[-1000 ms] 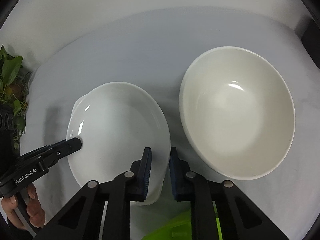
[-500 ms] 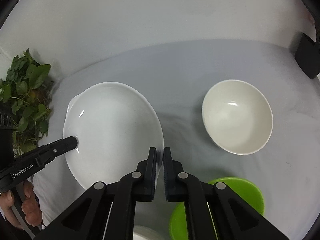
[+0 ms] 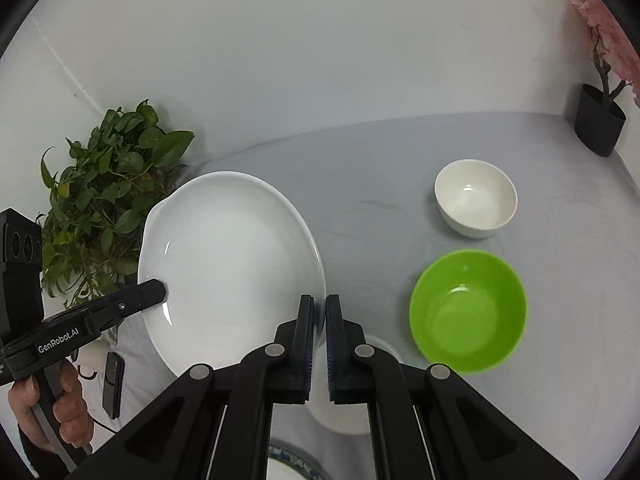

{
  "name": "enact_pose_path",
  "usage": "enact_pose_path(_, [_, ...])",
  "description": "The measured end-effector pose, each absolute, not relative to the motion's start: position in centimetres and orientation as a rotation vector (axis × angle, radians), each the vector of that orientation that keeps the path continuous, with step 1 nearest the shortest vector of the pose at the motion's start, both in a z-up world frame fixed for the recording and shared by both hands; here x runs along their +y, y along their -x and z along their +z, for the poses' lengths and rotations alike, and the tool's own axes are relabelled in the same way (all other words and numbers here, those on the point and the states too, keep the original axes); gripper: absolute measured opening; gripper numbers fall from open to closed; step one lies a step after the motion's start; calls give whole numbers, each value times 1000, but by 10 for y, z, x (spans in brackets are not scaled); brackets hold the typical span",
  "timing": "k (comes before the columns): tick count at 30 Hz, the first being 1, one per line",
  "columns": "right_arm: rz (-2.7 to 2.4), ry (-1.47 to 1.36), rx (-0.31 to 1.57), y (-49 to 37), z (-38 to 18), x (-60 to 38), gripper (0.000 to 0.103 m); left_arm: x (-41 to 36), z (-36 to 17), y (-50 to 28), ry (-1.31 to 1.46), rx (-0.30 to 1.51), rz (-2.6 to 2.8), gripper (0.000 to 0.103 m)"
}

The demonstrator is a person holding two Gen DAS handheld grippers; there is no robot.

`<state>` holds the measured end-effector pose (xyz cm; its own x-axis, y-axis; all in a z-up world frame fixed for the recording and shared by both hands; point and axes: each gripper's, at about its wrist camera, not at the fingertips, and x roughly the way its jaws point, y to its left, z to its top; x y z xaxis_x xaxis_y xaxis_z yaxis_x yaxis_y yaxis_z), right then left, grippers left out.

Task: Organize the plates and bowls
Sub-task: 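Grasp the second white dish rim with both tools and lift, then lower the second dish onto the stacked dish and open both tools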

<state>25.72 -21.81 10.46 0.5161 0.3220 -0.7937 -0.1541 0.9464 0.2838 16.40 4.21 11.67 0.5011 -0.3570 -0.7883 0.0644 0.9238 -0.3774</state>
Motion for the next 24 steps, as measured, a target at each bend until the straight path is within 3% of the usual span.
enact_pose_path(9, [333, -205, 999, -138, 90, -214, 2, 36, 88, -76, 325, 1060, -244, 5])
enact_pose_path(24, [338, -167, 1201, -72, -42, -208, 3, 31, -6, 0, 395, 1236, -166, 5])
